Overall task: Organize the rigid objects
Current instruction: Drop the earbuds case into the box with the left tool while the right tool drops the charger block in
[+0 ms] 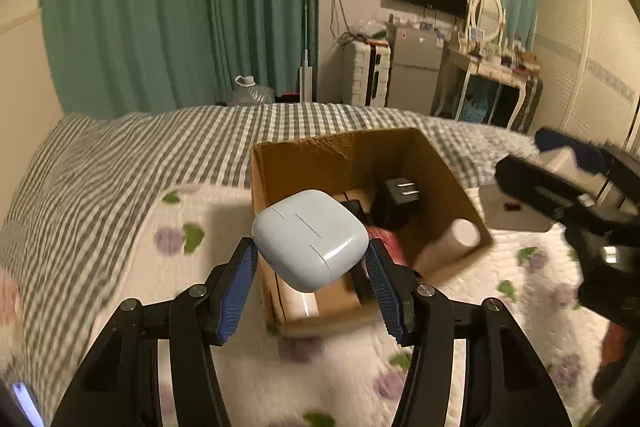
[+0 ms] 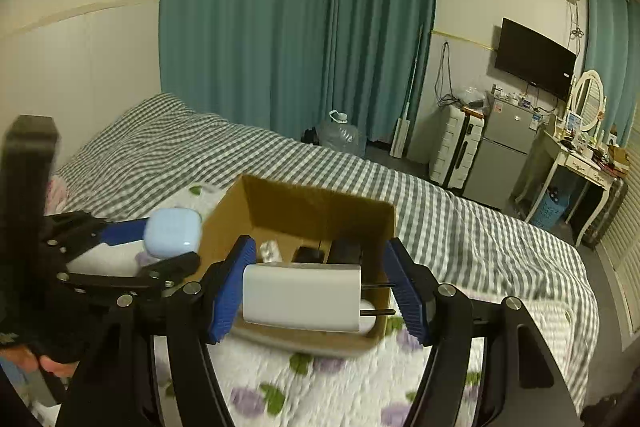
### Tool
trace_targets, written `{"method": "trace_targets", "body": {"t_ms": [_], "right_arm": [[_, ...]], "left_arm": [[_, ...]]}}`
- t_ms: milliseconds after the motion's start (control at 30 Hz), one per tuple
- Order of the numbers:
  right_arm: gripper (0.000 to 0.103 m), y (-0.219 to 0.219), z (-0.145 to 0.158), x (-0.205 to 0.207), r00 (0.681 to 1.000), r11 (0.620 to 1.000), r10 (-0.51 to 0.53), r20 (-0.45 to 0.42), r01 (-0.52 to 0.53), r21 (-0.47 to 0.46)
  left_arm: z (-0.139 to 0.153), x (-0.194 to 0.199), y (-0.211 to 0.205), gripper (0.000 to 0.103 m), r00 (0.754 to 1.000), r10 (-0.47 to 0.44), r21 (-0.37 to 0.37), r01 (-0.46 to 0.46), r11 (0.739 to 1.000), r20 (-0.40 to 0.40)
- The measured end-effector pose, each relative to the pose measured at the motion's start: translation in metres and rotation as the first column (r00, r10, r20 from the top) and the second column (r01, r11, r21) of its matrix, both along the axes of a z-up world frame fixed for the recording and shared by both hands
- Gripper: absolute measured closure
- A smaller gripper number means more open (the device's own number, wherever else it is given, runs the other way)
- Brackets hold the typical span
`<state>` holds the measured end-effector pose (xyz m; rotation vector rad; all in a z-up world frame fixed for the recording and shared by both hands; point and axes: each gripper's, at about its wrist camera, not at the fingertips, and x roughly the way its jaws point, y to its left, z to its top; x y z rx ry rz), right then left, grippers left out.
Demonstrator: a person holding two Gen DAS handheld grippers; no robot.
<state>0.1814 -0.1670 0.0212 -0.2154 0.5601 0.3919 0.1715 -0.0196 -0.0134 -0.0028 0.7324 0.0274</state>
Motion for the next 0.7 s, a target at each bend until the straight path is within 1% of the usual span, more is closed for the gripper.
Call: {"method": "trace_targets", "body": {"t_ms": [100,167,233,333,400,567,667,700], "right_arm": [[0.037,-0.001,-0.013,0.023,1.0,1.0,-0.004,-0.019,0.004,0.02],[0.037,-0.002,-0.023,0.036,0.999,0.999,-0.007,-0.037,0.008,0.036],[0.037,-0.002,-0.031,0.045,0.999,0.999,-0.005,-0.047,0.007,0.038],[0.037,-0.001,-0.041,0.058,0.998,0.999,0.003,-0.063,0.001,0.048],[0.037,0.001,-0.048,0.065,0.997,0.998,0.009,-0.074,-0.004,0.059],[0.037,0.007,-0.062,0.071,0.995,0.998,0.019,-0.095,-0.013,0.063],[0.037,0.007,-0.068,0.076,0.99,0.997,0.025,-0.136,-0.014,0.082],[0.031,0.008,-0.07,0.079,0.987,0.997,0.026,-0.157,-0.014,0.075]], "left_arm": [[-0.022,0.034,0.001,0.046,0.998,-0.033,-0.011,0.033,0.999,-0.048],[-0.031,0.044,0.0,0.046,0.998,-0.043,-0.004,0.043,0.999,-0.052],[-0.036,0.051,-0.001,0.044,0.998,-0.046,0.014,0.046,0.999,-0.035],[-0.036,0.053,0.0,0.043,0.997,-0.07,0.014,0.07,0.997,-0.023],[-0.034,0.052,0.003,0.042,0.998,-0.061,0.016,0.061,0.998,-0.009],[-0.03,0.052,0.008,0.042,0.999,-0.054,0.01,0.054,0.998,-0.006],[-0.028,0.05,0.01,0.042,0.999,-0.048,0.008,0.048,0.999,-0.001],[-0.027,0.049,0.011,0.042,0.999,-0.047,0.008,0.047,0.999,0.002]]}}
